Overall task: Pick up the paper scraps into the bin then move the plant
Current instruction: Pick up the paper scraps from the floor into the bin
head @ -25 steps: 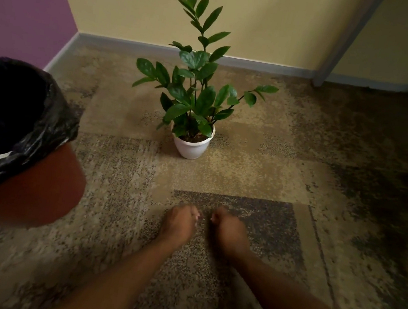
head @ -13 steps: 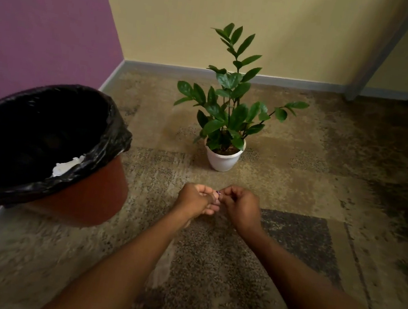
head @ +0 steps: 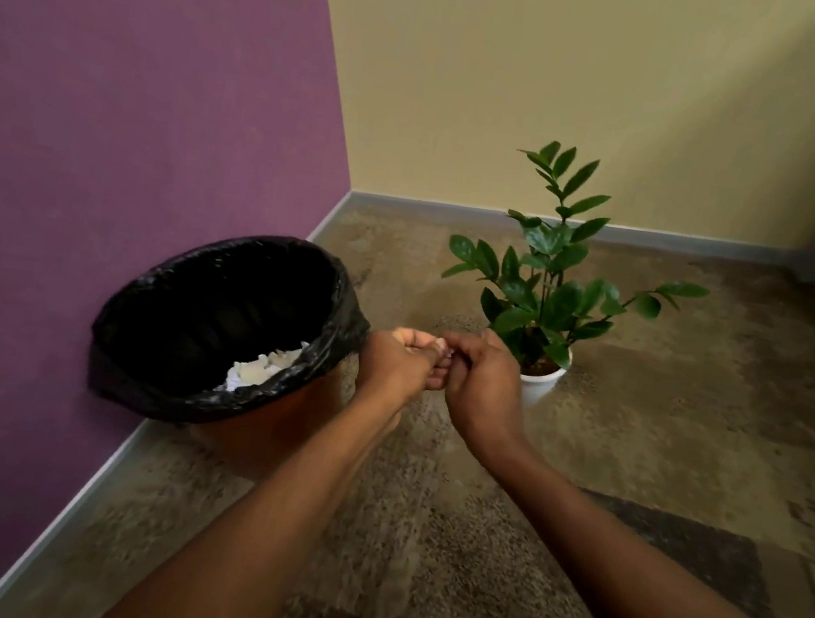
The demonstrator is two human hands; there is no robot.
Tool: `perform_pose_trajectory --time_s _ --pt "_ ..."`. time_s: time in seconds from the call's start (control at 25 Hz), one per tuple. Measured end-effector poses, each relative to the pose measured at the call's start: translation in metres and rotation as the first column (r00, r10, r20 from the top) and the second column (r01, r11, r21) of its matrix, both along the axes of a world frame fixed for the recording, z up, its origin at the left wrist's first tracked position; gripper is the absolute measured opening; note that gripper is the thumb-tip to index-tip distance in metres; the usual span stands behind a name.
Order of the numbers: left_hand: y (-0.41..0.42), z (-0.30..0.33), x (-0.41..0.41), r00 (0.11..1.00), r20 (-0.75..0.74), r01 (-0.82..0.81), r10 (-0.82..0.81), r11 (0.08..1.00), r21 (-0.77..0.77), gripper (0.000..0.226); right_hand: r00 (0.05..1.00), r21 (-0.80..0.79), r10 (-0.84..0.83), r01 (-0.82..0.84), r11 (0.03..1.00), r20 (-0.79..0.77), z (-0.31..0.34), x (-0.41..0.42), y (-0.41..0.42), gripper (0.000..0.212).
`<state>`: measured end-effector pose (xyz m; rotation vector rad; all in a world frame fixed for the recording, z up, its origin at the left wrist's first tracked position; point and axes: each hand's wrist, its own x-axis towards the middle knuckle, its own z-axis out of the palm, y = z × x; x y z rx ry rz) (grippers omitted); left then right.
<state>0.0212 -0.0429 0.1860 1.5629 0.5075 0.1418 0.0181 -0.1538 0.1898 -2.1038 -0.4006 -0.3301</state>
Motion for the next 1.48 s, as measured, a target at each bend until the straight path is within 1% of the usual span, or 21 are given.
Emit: perform_pose_trajectory --time_s 0.08,0.12,0.2,0.28,0.32,0.36,0.44,0.48,0.56,0.64,0.72,0.8,0.96,1.12,1.32,1.4,1.48 --pt "0.017 0.023 -0.002 0.998 0.058 -0.033 0.032 0.999 0.01 0.014 0.999 0.023 0.041 -0.042 0.999 0.034 0.021 0.002 0.011 0.031" --pt "0.027 0.034 -0.005 0.994 0.093 -0.056 0.054 0.998 0.025 0.013 0.997 0.064 0.069 -0.071 0.995 0.027 0.031 0.003 0.019 0.028" --pt "0.049 0.054 -0.012 0.985 0.138 -0.111 0.1 0.991 0.071 0.012 0.99 0.17 0.138 -0.129 0.977 -0.037 0.046 0.007 0.039 0.02" --pt "0.071 0.067 -0.019 0.977 0.149 -0.172 0.152 0.977 0.13 0.011 0.972 0.247 0.211 -0.18 0.952 -0.105 0.056 0.01 0.061 0.013" --pt "0.084 0.072 -0.024 0.973 0.153 -0.203 0.175 0.96 0.192 0.013 0.961 0.244 0.25 -0.215 0.945 -0.119 0.06 0.011 0.072 0.011" --pt "0.096 0.075 -0.029 0.968 0.158 -0.234 0.195 0.929 0.287 0.015 0.95 0.207 0.285 -0.256 0.944 -0.126 0.063 0.013 0.081 0.011" --pt "0.122 0.078 -0.039 0.961 0.147 -0.278 0.236 0.822 0.497 0.017 0.929 0.117 0.34 -0.326 0.938 -0.143 0.065 0.013 0.097 0.016" --pt "0.135 0.079 -0.045 0.957 0.125 -0.285 0.26 0.778 0.559 0.017 0.918 0.099 0.365 -0.353 0.93 -0.157 0.064 0.012 0.102 0.021" --pt "0.159 0.08 -0.054 0.95 0.062 -0.278 0.308 0.732 0.622 0.017 0.898 0.082 0.409 -0.401 0.913 -0.162 0.061 0.01 0.111 0.028" --pt "0.175 0.081 -0.059 0.946 0.003 -0.244 0.325 0.705 0.666 0.022 0.893 0.061 0.433 -0.429 0.901 -0.123 0.059 0.006 0.117 0.032" --pt "0.182 0.079 -0.062 0.943 -0.013 -0.226 0.333 0.669 0.708 0.026 0.89 0.061 0.447 -0.443 0.894 -0.086 0.057 0.003 0.119 0.033" --pt "0.184 0.078 -0.064 0.941 -0.012 -0.228 0.339 0.658 0.718 0.026 0.886 0.073 0.459 -0.455 0.888 -0.064 0.056 -0.001 0.119 0.033" --pt "0.166 0.079 -0.058 0.953 0.016 -0.231 0.304 0.688 0.688 0.014 0.9 0.09 0.437 -0.434 0.896 -0.011 0.057 0.0 0.111 0.032" --pt "0.128 0.078 -0.046 0.971 0.1 -0.222 0.217 0.669 0.71 0.017 0.939 0.09 0.344 -0.342 0.935 -0.009 0.056 0.01 0.09 0.03" --pt "0.084 0.067 -0.025 0.989 0.137 -0.14 0.05 0.577 0.805 0.015 0.972 0.051 0.237 -0.236 0.97 -0.014 0.044 0.025 0.049 0.031" --pt "0.067 0.058 -0.019 0.994 0.107 -0.089 -0.001 0.547 0.833 0.013 0.98 0.031 0.195 -0.194 0.981 -0.028 0.034 0.03 0.029 0.034" --pt "0.051 0.045 -0.013 0.996 0.069 -0.027 -0.059 0.539 0.842 0.011 0.99 -0.007 0.139 -0.139 0.99 -0.039 0.023 0.033 0.01 0.034"
